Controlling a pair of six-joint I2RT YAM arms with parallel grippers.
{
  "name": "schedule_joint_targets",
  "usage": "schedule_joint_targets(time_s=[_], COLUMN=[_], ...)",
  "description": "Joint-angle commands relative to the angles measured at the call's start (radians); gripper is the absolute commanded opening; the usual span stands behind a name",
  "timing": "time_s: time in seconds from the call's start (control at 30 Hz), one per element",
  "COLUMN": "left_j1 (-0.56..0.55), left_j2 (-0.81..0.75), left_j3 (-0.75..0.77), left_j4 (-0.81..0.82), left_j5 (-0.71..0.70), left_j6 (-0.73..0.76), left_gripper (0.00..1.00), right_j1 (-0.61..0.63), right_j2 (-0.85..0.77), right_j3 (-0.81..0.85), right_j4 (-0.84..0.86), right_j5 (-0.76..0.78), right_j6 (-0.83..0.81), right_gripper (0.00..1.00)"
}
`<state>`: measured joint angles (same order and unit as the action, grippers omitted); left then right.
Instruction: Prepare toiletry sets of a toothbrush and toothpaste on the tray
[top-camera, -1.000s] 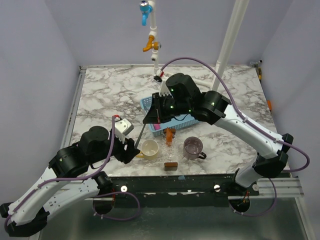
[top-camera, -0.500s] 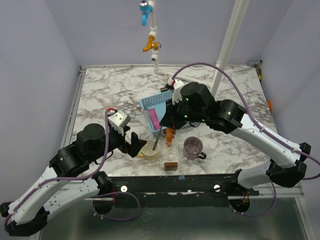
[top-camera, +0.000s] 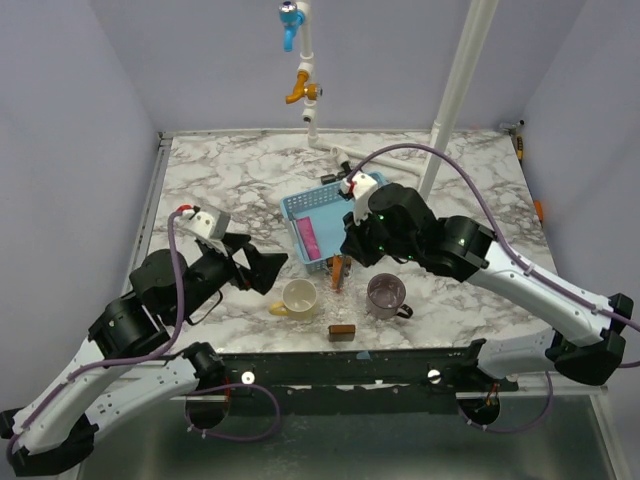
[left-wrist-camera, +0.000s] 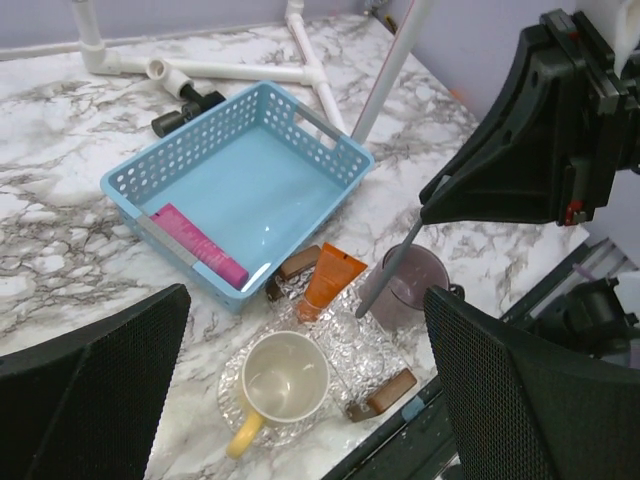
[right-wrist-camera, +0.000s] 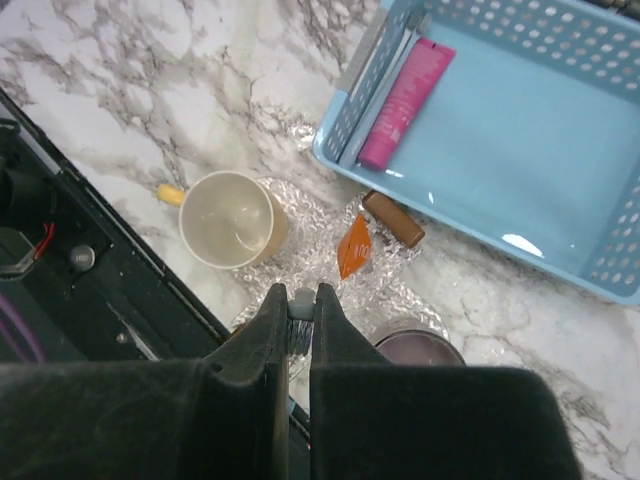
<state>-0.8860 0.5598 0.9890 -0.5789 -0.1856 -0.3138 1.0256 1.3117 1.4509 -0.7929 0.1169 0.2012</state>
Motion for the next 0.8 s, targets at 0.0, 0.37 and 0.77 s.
schedule_joint_targets(time_s=[0.0,0.37,0.77], left_j1=[-0.007,-0.006,-0.005], left_j2=[-0.029,-0.073,-0.038], left_j3=[0.039,-0.029,0.001], left_j4=[0.0,-0.055,-0.113], left_j5=[-0.108,-0.206,-0.248], left_j6=[-0.083,-0.185,-0.198], left_gripper=[0.99,0.99,0.99], right_j1=[0.001,0.001,0.001], right_j2=[-0.054,-0.214,-0.192], right_j3=[-0.031,-0.3,-0.281], right_j4=[0.127,0.325,0.287], right_j5=[0.073,0.081,0.007], right_j6=[-0.069,-0.164,-0.14], right_gripper=[0.0,0.0,0.01])
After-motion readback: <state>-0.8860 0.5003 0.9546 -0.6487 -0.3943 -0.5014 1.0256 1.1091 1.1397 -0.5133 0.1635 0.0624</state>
